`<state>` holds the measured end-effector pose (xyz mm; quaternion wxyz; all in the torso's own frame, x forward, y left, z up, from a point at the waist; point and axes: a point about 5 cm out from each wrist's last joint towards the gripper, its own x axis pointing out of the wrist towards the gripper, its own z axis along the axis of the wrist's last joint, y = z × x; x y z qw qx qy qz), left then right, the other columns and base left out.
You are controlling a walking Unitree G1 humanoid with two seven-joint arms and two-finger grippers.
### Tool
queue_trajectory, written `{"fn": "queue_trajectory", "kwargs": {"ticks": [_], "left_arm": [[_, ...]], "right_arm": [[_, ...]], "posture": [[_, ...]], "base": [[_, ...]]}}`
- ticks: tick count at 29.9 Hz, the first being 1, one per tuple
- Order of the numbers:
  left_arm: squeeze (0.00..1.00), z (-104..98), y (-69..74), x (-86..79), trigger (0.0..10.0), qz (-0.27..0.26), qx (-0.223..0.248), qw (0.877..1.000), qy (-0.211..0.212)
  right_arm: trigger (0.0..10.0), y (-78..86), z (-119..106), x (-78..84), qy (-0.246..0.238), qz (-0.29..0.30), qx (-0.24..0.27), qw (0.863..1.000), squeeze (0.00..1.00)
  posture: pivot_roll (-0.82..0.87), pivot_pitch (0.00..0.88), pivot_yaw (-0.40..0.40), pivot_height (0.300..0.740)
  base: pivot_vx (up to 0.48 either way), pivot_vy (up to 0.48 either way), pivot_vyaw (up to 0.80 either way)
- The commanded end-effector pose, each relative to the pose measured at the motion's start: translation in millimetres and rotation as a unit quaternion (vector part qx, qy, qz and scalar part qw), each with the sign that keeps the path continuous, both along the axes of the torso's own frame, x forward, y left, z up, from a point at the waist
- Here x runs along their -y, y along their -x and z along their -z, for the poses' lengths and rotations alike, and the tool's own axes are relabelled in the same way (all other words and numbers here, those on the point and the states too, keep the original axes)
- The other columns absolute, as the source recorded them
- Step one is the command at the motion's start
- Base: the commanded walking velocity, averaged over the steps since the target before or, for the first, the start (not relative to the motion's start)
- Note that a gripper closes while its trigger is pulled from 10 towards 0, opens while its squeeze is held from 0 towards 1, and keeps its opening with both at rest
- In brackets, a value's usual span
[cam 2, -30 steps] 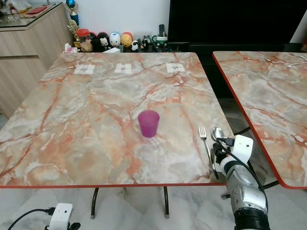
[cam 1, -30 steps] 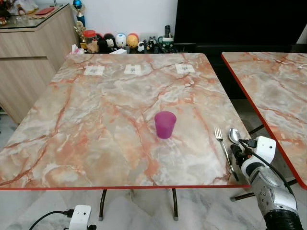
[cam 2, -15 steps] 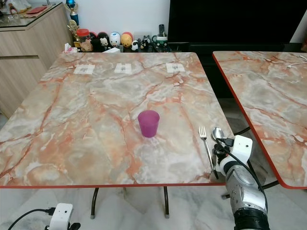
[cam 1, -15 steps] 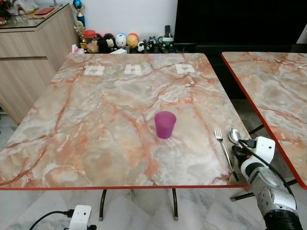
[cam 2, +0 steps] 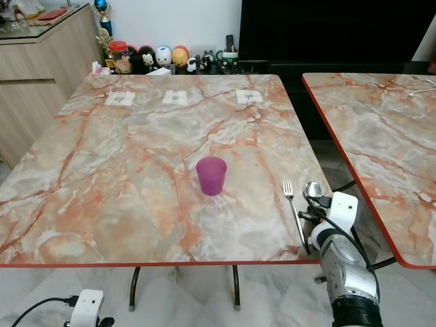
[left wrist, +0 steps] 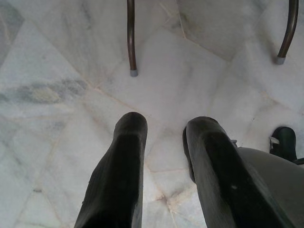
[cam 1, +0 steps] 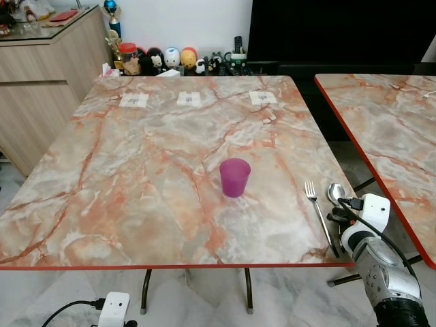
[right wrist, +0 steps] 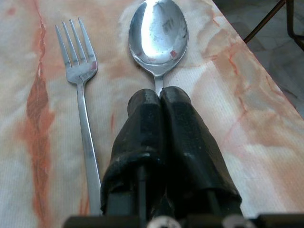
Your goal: Setting the table
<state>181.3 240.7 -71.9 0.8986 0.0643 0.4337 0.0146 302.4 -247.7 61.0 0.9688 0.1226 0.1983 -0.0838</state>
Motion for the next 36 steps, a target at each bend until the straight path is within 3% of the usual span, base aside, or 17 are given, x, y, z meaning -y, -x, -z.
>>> {"fn": "queue_trajectory", "kwargs": {"ticks": [1,8,11,13,16,25,26,32,36], "left_arm": [[0.0,3,5.1,1.5,10.0,0.004,-0.016,1.0,0.001],[0.0,2,2.8,2.5,10.0,0.005,-0.012,1.0,0.002],[0.0,2,2.4,2.8,10.0,0.005,-0.011,1.0,0.002],[0.0,2,2.4,2.8,10.0,0.005,-0.011,1.0,0.002],[0.0,2,2.6,3.1,10.0,0.006,-0.011,1.0,0.001],[0.0,3,3.5,4.6,10.0,0.005,-0.011,1.0,0.003],[0.0,3,3.9,4.4,10.0,0.005,-0.012,1.0,0.002],[0.0,4,5.0,4.3,10.0,0.004,-0.014,1.0,0.0],[0.0,4,5.7,4.3,10.0,0.004,-0.016,1.0,-0.001]], "right_arm": [[0.0,2.6,4,-0.1,-0.001,0.001,-0.012,1.0,0.0],[0.0,2.9,5,-1.2,0.003,0.005,-0.009,1.0,0.0],[0.0,-0.6,-8,2.5,0.007,0.031,0.043,0.999,0.0],[0.0,-4.5,-27,3.9,0.002,0.045,0.108,0.993,0.0],[0.0,-6.4,-39,1.9,0.0,0.05,0.148,0.988,0.0],[0.0,-5.1,-48,-6.3,0.024,0.051,0.189,0.98,0.0],[10.0,-4.2,-50,-8.8,0.06,0.047,0.187,0.979,0.0],[10.0,3.0,-52,-27.9,0.119,0.026,0.209,0.97,0.0],[10.0,6.0,-44,-33.3,0.103,0.037,0.202,0.973,0.0]], "posture": [[0.11,0.001,-0.018,0.74],[0.11,0.001,-0.02,0.74],[0.11,0.001,-0.02,0.74],[0.11,0.001,-0.02,0.74],[0.11,0.001,-0.02,0.74],[0.11,0.0,-0.027,0.74],[0.11,0.0,-0.027,0.74],[0.11,0.001,-0.032,0.74],[0.11,0.0,-0.032,0.74]], "base": [[0.0,0.0,0.0],[0.0,0.0,0.0],[0.0,0.0,0.0],[0.0,0.0,0.0],[0.0,0.0,0.0],[0.0,0.0,0.0],[0.0,0.0,0.0],[0.0,0.0,0.0],[0.0,0.0,0.0]]}}
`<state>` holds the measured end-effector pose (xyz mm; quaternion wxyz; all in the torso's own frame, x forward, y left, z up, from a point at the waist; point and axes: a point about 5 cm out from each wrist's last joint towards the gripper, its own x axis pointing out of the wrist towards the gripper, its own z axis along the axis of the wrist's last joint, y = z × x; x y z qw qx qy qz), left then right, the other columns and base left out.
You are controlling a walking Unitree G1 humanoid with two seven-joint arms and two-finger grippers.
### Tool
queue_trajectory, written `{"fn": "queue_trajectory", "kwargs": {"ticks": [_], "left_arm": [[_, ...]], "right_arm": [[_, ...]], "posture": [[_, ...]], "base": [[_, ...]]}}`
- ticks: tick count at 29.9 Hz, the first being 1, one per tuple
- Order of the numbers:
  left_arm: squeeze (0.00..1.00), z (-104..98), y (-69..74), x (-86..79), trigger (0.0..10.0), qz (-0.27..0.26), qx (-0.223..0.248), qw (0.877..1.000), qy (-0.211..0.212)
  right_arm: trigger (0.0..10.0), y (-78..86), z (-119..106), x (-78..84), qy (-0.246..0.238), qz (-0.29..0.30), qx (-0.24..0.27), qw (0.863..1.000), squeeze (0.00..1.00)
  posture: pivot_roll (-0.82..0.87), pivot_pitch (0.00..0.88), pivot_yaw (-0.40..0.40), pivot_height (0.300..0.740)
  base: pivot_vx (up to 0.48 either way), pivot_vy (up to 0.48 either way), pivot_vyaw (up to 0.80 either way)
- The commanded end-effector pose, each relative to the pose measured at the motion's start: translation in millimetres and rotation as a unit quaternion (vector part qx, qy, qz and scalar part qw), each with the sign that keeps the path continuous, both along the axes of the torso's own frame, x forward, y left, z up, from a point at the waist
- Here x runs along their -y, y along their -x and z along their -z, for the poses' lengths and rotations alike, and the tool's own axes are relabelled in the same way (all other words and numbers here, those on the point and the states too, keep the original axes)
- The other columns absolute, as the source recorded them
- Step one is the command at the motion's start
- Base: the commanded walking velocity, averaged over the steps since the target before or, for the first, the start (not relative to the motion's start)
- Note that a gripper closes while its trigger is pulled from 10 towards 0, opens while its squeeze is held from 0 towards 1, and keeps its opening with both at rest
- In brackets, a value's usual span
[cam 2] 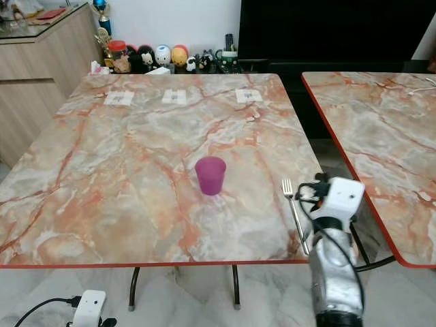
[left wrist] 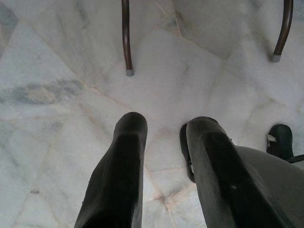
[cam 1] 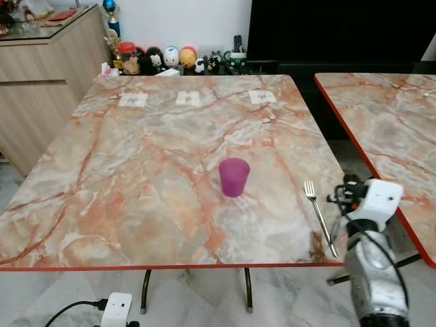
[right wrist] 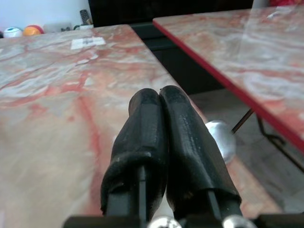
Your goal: Setting the table
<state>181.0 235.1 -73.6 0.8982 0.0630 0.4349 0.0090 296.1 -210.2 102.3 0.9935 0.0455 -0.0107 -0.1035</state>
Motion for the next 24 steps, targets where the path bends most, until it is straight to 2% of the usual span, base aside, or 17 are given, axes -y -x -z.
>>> {"fn": "queue_trajectory", "kwargs": {"ticks": [1,5,7,9,10,15,17,18,24], "left_arm": [[0.0,3,5.2,-0.9,10.0,-0.005,-0.012,1.0,-0.003],[0.0,3,5.0,0.3,10.0,-0.007,-0.011,1.0,-0.002],[0.0,3,5.7,0.6,10.0,-0.006,-0.013,1.0,-0.002],[0.0,3,5.9,0.5,10.0,-0.006,-0.013,1.0,-0.002],[0.0,4,7.7,0.0,10.0,-0.006,-0.016,1.0,-0.003],[0.0,5,10.1,-0.7,10.0,-0.007,-0.018,1.0,-0.003],[0.0,5,10.3,-1.1,10.0,-0.007,-0.018,1.0,-0.003],[0.0,5,10.2,-1.6,10.0,-0.006,-0.018,1.0,-0.004],[0.0,4,7.8,-1.8,10.0,-0.003,-0.016,1.0,-0.004]], "right_arm": [[10.0,-0.8,1,5.3,0.006,0.011,-0.01,1.0,0.0],[10.0,-5.0,-2,5.1,0.003,0.002,-0.009,1.0,0.0],[10.0,-8.1,-6,12.8,0.002,0.027,-0.002,1.0,0.0],[10.0,-8.2,-7,13.9,0.0,0.032,0.003,0.999,0.0],[10.0,-8.7,-9,15.3,-0.015,0.04,0.006,0.999,1.0],[10.0,-7.8,-8,26.2,-0.032,0.097,0.0,0.995,1.0],[10.0,-5.9,-4,35.2,-0.055,0.136,-0.016,0.989,1.0],[10.0,-5.4,3,39.0,-0.073,0.158,-0.043,0.984,1.0],[10.0,-13.9,18,35.6,-0.112,0.172,-0.099,0.974,1.0]], "posture": [[0.1,0.0,-0.036,0.74],[0.11,0.0,-0.045,0.74],[0.11,0.0,-0.043,0.74],[0.11,0.0,-0.043,0.74],[0.11,0.0,-0.043,0.74],[0.11,0.0,-0.042,0.74],[0.11,0.0,-0.038,0.74],[0.1,0.0,-0.035,0.74],[0.1,0.0,-0.029,0.74]], "base": [[0.0,0.0,0.0],[0.0,0.0,0.0],[0.0,0.0,0.0],[0.0,0.0,0.0],[0.0,0.0,0.0],[0.0,0.0,0.0],[0.0,0.0,0.0],[0.0,0.0,0.0],[0.0,0.0,0.0]]}}
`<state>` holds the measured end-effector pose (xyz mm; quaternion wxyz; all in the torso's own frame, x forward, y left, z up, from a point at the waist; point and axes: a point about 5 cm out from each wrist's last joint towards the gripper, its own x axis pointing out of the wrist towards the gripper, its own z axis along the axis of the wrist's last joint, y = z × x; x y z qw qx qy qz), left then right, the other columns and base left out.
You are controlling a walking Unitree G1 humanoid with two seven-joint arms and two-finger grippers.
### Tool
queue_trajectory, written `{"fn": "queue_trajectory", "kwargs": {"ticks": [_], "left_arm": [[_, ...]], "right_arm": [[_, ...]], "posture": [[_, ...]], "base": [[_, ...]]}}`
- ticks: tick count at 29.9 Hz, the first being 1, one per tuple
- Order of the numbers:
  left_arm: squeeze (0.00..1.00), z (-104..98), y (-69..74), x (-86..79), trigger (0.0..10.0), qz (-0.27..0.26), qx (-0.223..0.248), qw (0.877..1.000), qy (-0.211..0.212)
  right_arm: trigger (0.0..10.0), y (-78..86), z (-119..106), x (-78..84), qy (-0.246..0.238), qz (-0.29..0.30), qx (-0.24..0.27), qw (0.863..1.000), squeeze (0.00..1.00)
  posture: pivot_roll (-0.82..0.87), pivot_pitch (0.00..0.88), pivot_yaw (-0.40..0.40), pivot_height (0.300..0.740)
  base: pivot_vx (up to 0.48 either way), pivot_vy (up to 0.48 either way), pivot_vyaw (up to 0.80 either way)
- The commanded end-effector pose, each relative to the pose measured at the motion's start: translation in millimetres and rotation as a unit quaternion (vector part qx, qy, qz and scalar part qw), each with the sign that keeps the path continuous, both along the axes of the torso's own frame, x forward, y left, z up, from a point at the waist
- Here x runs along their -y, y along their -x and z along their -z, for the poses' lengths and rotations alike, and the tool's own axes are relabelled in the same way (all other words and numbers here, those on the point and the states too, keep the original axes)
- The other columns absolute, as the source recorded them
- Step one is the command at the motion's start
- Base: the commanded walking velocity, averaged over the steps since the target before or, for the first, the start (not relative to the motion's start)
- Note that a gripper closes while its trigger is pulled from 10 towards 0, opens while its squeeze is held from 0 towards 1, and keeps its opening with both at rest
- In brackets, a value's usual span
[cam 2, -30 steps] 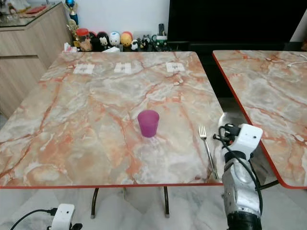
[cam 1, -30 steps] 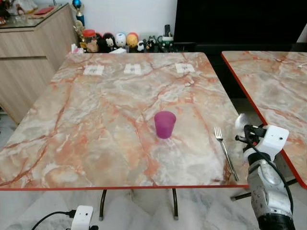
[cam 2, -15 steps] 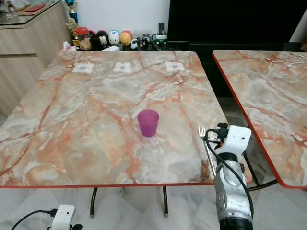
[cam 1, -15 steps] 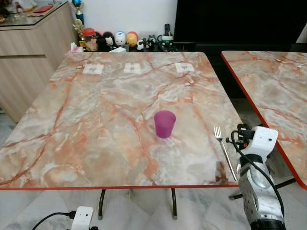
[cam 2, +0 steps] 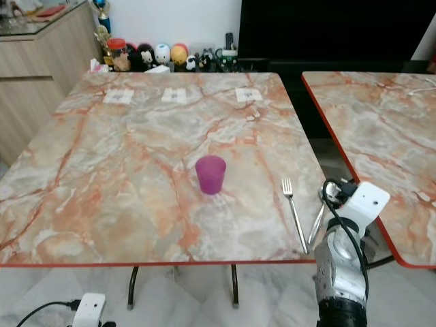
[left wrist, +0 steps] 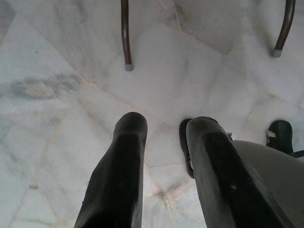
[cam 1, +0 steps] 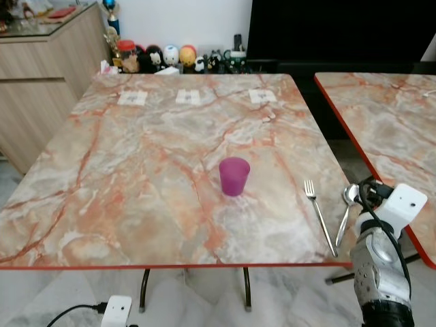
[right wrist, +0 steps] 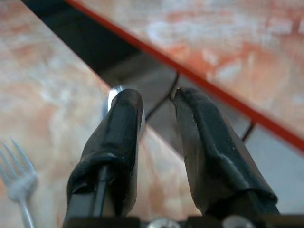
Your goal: Setting the table
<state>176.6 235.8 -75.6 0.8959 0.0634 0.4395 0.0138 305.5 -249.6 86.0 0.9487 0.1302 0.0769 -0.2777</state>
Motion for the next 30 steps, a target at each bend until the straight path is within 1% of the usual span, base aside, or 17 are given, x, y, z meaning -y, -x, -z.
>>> {"fn": "queue_trajectory", "kwargs": {"ticks": [1,2,3,4,9,12,16,17,18,29,30], "left_arm": [[0.0,2,3.0,-1.0,10.0,0.001,-0.011,1.0,-0.001],[0.0,1,2.3,-0.9,10.0,0.001,-0.01,1.0,-0.001],[0.0,1,2.3,-0.9,10.0,0.001,-0.01,1.0,-0.001],[0.0,1,1.2,-0.6,10.0,0.002,-0.008,1.0,0.0],[0.0,1,0.9,-0.4,10.0,0.0,-0.008,1.0,0.001],[0.0,1,1.8,-1.0,10.0,-0.002,-0.009,1.0,0.001],[0.0,1,3.0,-2.0,10.0,-0.003,-0.011,1.0,0.0],[0.0,1,3.2,-2.2,10.0,-0.003,-0.011,1.0,0.0],[0.0,1,3.4,-2.4,10.0,-0.003,-0.012,1.0,0.0],[0.0,1,3.5,-2.9,10.0,-0.003,-0.013,1.0,0.001],[0.0,1,3.4,-2.7,10.0,-0.002,-0.014,1.0,0.0]], "right_arm": [[10.0,-6.1,3,-4.9,-0.025,-0.001,-0.013,1.0,1.0],[10.0,-8.4,4,-6.3,-0.037,0.005,-0.015,0.999,1.0],[10.0,-8.4,4,-6.3,-0.037,0.005,-0.015,0.999,1.0],[10.0,-14.3,4,-10.3,-0.043,0.0,-0.018,0.999,1.0],[10.0,-24.6,2,-17.4,-0.051,-0.005,-0.028,0.998,1.0],[10.0,-29.7,2,-20.8,-0.058,-0.005,-0.036,0.998,1.0],[10.0,-32.1,2,-22.5,-0.054,-0.007,-0.043,0.998,1.0],[10.0,-32.3,2,-22.8,-0.053,-0.008,-0.044,0.998,0.6],[10.0,-32.7,3,-22.7,-0.051,-0.007,-0.047,0.998,0.0],[10.0,-32.5,1,-16.4,-0.032,0.011,-0.056,0.998,0.0],[10.0,-32.4,2,-15.6,-0.026,0.009,-0.067,0.997,0.0]], "posture": [[0.1,0.0,-0.029,0.74],[0.1,0.0,-0.029,0.74],[0.1,0.0,-0.029,0.74],[0.1,0.0,-0.03,0.74],[0.11,0.0,-0.031,0.74],[0.11,0.0,-0.033,0.74],[0.11,0.0,-0.033,0.74],[0.11,0.0,-0.033,0.74],[0.11,0.001,-0.033,0.74],[0.11,0.0,-0.031,0.74],[0.11,0.0,-0.031,0.74]], "base": [[0.0,0.0,0.0],[0.0,0.0,0.0],[0.0,0.0,0.0],[0.0,0.0,0.0],[0.0,0.0,0.0],[0.0,0.0,0.0],[0.0,0.0,0.0],[0.0,0.0,0.0],[0.0,0.0,0.0],[0.0,0.0,0.0],[0.0,0.0,0.0]]}}
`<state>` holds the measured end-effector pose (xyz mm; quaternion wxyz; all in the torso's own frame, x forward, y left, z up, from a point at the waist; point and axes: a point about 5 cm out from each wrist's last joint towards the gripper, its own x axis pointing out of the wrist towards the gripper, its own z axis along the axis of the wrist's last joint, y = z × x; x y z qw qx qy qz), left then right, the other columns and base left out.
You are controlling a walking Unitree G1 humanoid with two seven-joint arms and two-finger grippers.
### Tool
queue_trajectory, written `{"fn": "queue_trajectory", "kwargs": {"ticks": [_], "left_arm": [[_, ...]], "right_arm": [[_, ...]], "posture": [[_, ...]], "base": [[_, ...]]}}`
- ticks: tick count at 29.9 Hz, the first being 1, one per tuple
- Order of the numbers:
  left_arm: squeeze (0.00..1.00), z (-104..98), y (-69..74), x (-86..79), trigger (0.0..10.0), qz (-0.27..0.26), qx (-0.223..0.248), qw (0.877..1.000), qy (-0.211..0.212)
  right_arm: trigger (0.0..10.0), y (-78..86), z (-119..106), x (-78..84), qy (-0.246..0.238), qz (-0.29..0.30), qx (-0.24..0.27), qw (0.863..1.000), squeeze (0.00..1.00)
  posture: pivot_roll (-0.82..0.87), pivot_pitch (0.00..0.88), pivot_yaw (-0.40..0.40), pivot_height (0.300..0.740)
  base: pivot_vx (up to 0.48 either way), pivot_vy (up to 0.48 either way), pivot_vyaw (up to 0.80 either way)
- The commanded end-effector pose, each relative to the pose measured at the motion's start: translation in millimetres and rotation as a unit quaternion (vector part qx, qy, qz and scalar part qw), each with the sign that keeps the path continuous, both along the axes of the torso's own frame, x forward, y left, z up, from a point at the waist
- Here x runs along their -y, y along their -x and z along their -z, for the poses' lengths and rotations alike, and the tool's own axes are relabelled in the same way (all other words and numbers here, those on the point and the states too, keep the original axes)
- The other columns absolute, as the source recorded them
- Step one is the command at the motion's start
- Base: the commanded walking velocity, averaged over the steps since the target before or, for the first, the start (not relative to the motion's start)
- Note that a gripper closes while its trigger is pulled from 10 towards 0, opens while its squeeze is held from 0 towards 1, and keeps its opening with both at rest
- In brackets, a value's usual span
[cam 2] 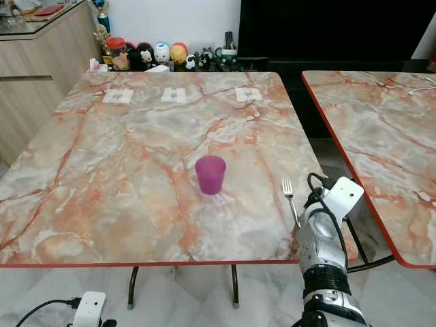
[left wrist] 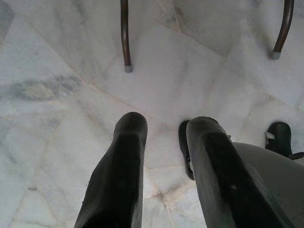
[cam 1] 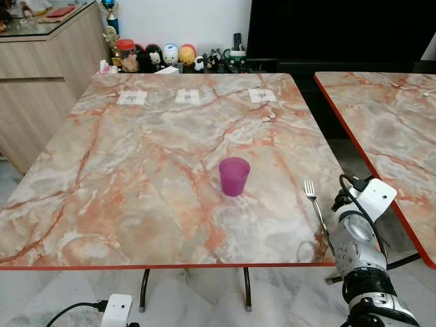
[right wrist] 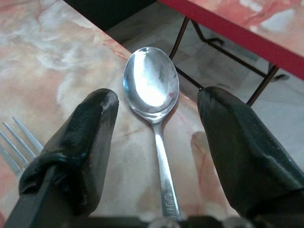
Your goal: Setting the table
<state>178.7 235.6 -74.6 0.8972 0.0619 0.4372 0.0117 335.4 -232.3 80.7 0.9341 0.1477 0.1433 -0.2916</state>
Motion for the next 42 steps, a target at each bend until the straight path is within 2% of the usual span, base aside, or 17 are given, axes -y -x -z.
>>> {"fn": "queue_trajectory", "kwargs": {"ticks": [1,8,17,29,40,42], "left_arm": [[0.0,2,5.4,-2.6,10.0,-0.003,-0.016,1.0,-0.002],[0.0,3,5.5,-2.3,10.0,-0.004,-0.016,1.0,-0.001],[0.0,3,5.7,-2.1,10.0,-0.004,-0.016,1.0,-0.001],[0.0,2,4.6,-2.6,10.0,-0.003,-0.014,1.0,-0.001],[0.0,3,5.4,-1.8,10.0,-0.002,-0.016,1.0,0.002],[0.0,3,5.9,-2.0,10.0,-0.002,-0.016,1.0,0.002]], "right_arm": [[10.0,-2.4,-1,2.2,0.011,-0.004,-0.014,1.0,0.0],[10.0,-5.2,3,-2.3,0.006,-0.026,-0.031,0.999,0.0],[10.0,-6.1,5,-3.2,0.0,-0.025,-0.042,0.999,0.0],[10.0,0.8,18,-2.0,-0.009,-0.024,-0.069,0.997,0.0],[10.0,12.8,42,-8.2,-0.052,-0.033,-0.108,0.992,0.0],[1.7,13.1,42,-8.3,-0.052,-0.033,-0.108,0.992,0.0]], "posture": [[0.11,0.0,-0.031,0.74],[0.11,0.0,-0.032,0.74],[0.11,0.0,-0.033,0.74],[0.11,0.002,-0.032,0.74],[0.12,0.006,-0.031,0.74],[0.12,0.006,-0.031,0.74]], "base": [[0.0,0.0,0.0],[0.0,0.0,0.0],[0.0,0.0,0.0],[0.0,0.0,0.0],[0.0,0.0,0.0],[0.0,0.0,0.0]]}}
